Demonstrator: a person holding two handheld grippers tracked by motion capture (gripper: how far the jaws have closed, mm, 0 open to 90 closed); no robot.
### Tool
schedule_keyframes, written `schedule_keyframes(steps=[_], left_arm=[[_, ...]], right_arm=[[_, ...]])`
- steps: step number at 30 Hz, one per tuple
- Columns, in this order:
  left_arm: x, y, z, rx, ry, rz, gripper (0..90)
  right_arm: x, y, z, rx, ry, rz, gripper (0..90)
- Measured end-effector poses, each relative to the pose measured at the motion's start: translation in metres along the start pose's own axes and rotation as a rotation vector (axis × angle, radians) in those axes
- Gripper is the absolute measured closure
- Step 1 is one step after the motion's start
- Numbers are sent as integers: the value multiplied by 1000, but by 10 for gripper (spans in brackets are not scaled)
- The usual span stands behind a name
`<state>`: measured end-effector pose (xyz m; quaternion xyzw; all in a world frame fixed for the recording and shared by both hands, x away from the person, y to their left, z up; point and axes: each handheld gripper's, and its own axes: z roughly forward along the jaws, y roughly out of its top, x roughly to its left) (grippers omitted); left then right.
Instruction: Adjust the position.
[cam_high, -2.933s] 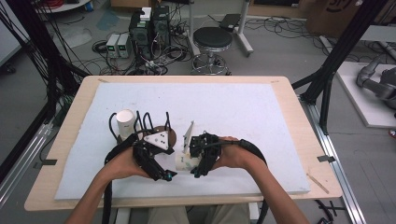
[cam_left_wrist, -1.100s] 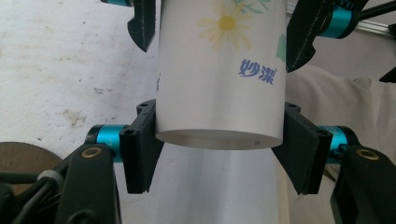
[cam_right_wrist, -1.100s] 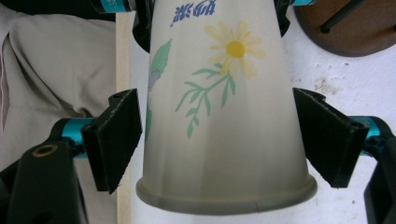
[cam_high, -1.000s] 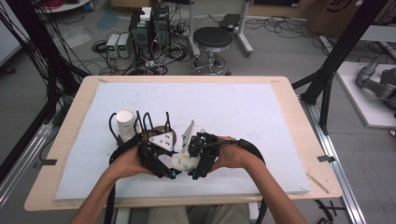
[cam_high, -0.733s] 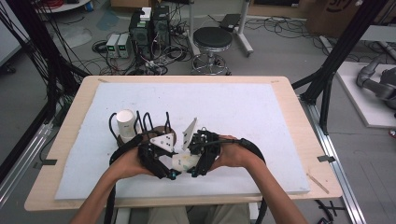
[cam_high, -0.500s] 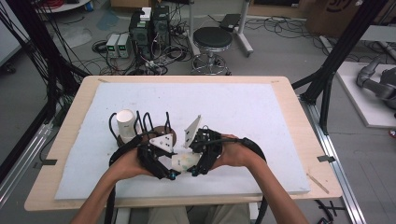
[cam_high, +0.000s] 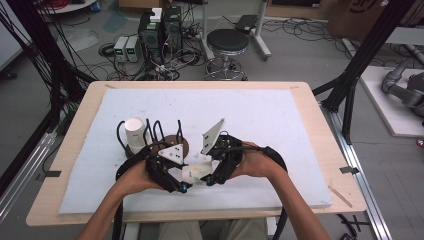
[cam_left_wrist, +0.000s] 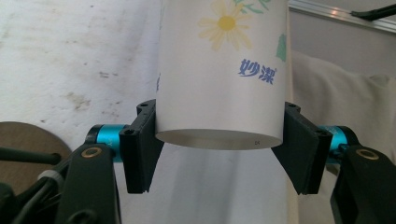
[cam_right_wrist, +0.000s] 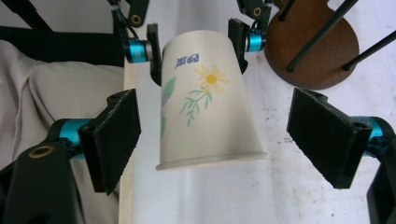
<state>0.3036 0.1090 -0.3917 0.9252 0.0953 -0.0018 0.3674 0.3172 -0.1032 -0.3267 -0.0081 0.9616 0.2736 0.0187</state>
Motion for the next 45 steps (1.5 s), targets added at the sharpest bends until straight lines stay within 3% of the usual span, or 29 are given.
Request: schedule_keyframes(steps=[6, 15, 21, 26, 32, 39, 45], left_arm=[[-2, -2, -2, -16, 34, -8, 365], [-2, -10, -6, -128, 39, -29, 367], [-3, -12, -11, -187, 42, -19, 367], [-4, -18, -15, -275, 50, -34, 366], [-4, -23, -18, -329, 69, -57, 366], [-3, -28, -22, -436, 92, -59, 365], [-1, -32, -25, -494, 76, -74, 366]], right_arm=[[1, -9, -9, -69, -18, 23, 179], [1, -32, -29, -257, -40, 86, 178], [2, -48, -38, -335, -67, 121, 179], [3, -60, -39, -388, -69, 159, 179], [4, -74, -37, -452, -93, 202, 179], [8, -86, -35, -534, -99, 230, 179], [10, -95, -32, -596, -108, 248, 179]])
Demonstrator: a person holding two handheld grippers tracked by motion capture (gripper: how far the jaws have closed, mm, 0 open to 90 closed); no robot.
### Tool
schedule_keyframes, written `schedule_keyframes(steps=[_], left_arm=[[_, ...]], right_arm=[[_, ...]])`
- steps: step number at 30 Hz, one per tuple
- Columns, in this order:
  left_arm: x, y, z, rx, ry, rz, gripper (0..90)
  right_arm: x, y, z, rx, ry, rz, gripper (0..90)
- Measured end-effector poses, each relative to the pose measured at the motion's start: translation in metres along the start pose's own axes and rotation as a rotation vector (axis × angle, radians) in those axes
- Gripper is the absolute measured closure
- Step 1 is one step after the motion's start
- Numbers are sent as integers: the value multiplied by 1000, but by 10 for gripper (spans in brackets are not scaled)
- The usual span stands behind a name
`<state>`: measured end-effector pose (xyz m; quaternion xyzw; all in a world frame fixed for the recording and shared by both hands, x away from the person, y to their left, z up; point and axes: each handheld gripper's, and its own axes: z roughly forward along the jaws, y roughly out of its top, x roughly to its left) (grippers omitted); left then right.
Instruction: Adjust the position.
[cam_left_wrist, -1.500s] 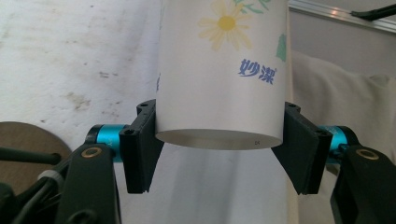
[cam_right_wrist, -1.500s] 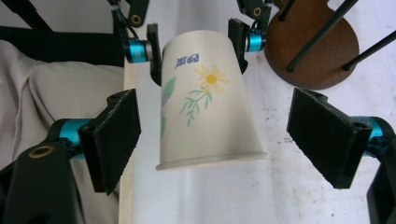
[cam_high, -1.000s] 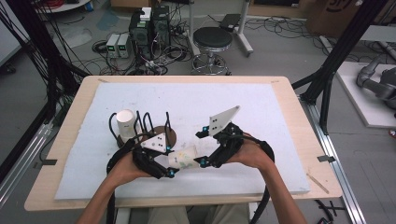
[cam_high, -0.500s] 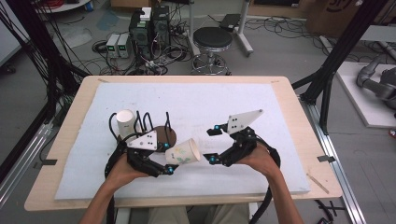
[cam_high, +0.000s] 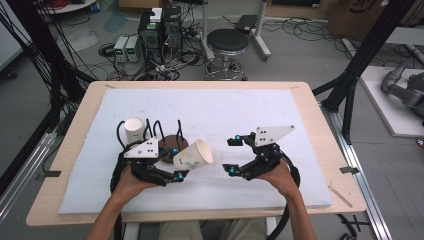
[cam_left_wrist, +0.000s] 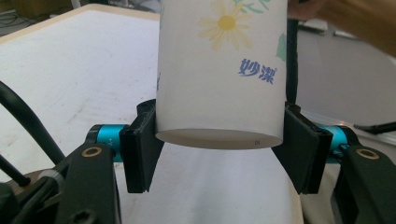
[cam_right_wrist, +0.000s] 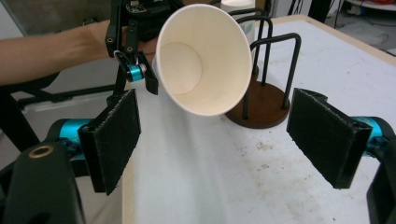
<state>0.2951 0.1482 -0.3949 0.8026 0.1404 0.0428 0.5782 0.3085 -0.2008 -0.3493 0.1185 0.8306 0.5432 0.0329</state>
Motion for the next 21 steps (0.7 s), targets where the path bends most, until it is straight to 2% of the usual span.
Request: schedule_keyframes(steps=[8, 15, 21], left_arm=[[3, -3, -4, -62, -28, -23, 365], [2, -3, -3, -72, -35, -22, 365], [1, -5, -1, -122, -54, -29, 365]], right_arm=[[0, -9, 0, -70, 7, 17, 179], [-1, -14, 5, -85, 15, 30, 179], [0, -17, 8, -90, 16, 34, 179]])
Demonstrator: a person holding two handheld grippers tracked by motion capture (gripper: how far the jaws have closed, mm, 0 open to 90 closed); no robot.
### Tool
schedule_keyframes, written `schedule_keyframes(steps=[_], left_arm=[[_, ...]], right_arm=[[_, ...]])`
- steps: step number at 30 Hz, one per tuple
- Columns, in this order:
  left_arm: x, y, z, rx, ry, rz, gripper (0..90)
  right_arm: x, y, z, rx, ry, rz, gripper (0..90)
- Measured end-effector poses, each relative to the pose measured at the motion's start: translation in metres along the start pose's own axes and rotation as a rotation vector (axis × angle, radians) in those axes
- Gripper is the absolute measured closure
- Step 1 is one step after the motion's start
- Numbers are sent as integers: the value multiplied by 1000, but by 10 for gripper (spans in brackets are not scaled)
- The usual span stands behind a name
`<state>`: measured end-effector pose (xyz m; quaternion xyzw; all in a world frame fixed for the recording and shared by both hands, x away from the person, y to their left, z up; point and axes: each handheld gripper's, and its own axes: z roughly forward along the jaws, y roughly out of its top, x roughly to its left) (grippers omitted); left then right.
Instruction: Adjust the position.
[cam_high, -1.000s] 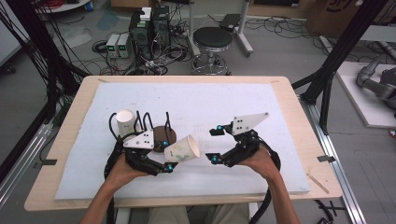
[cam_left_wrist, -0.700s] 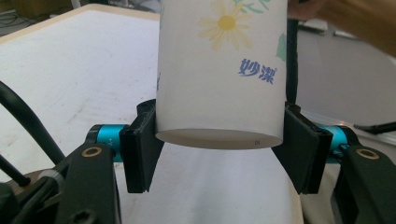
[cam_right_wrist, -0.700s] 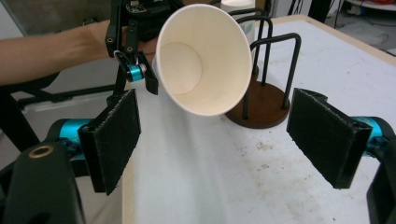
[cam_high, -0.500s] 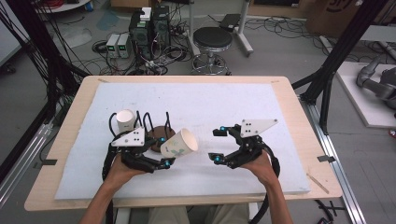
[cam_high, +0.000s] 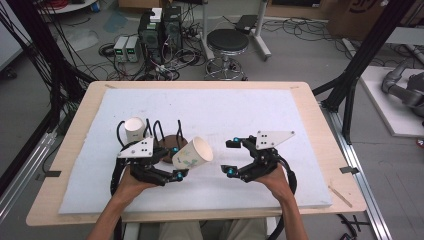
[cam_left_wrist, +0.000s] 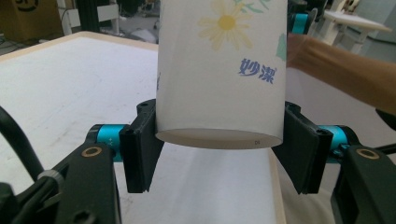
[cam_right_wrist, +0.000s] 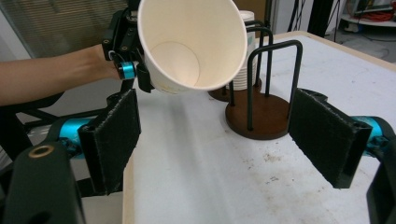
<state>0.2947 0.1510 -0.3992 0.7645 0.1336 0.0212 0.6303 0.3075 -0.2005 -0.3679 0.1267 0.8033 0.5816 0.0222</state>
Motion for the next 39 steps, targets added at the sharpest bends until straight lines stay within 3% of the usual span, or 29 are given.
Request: schedule_keyframes(steps=[16, 39], left_arm=[[-2, -2, 7, -64, -47, -8, 365], [-2, -1, 23, -72, -117, 10, 365]], right_arm=[[2, -3, 14, -3, 36, -2, 179], [3, 1, 32, -4, 100, -18, 179]])
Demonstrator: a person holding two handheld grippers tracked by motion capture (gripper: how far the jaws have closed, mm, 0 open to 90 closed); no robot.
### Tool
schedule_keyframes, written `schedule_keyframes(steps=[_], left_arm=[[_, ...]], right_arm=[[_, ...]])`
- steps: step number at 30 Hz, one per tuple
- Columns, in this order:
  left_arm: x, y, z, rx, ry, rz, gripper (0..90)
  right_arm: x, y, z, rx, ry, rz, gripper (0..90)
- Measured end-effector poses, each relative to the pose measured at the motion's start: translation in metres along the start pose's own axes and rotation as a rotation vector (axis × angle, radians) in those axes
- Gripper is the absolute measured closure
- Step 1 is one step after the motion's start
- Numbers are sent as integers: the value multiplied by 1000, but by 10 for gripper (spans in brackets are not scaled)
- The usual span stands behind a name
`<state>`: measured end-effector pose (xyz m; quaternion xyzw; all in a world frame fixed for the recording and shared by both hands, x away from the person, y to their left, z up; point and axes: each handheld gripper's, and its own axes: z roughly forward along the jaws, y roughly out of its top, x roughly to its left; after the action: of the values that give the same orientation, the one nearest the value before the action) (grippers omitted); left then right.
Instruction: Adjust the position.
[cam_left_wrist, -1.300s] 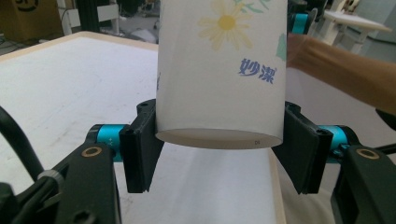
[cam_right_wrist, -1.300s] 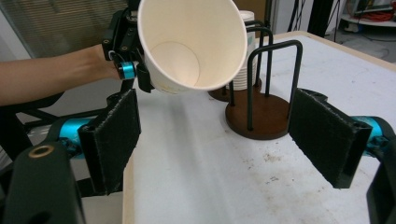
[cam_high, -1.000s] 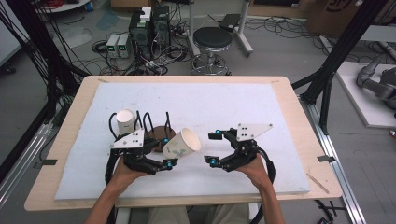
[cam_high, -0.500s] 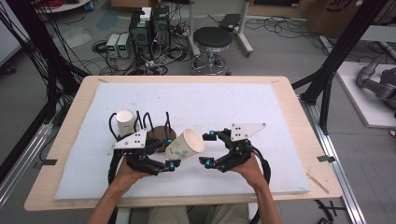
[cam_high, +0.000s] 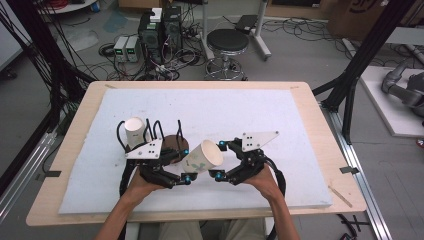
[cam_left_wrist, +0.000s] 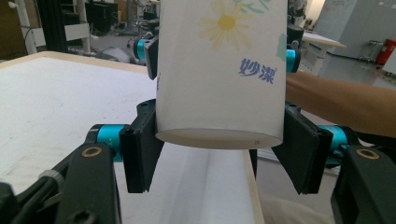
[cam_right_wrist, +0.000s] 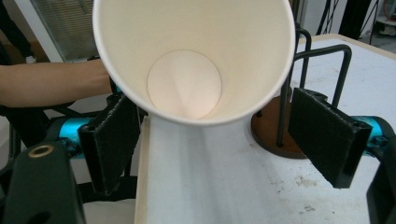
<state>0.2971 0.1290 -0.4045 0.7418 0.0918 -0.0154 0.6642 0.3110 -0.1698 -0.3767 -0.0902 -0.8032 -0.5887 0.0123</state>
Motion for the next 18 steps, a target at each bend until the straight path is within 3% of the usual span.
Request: schedule_keyframes(steps=[18], left_arm=[[4, -1, 8, 2, -31, 4, 365]], right_arm=[[-1, 4, 10, 5, 56, 9, 178]])
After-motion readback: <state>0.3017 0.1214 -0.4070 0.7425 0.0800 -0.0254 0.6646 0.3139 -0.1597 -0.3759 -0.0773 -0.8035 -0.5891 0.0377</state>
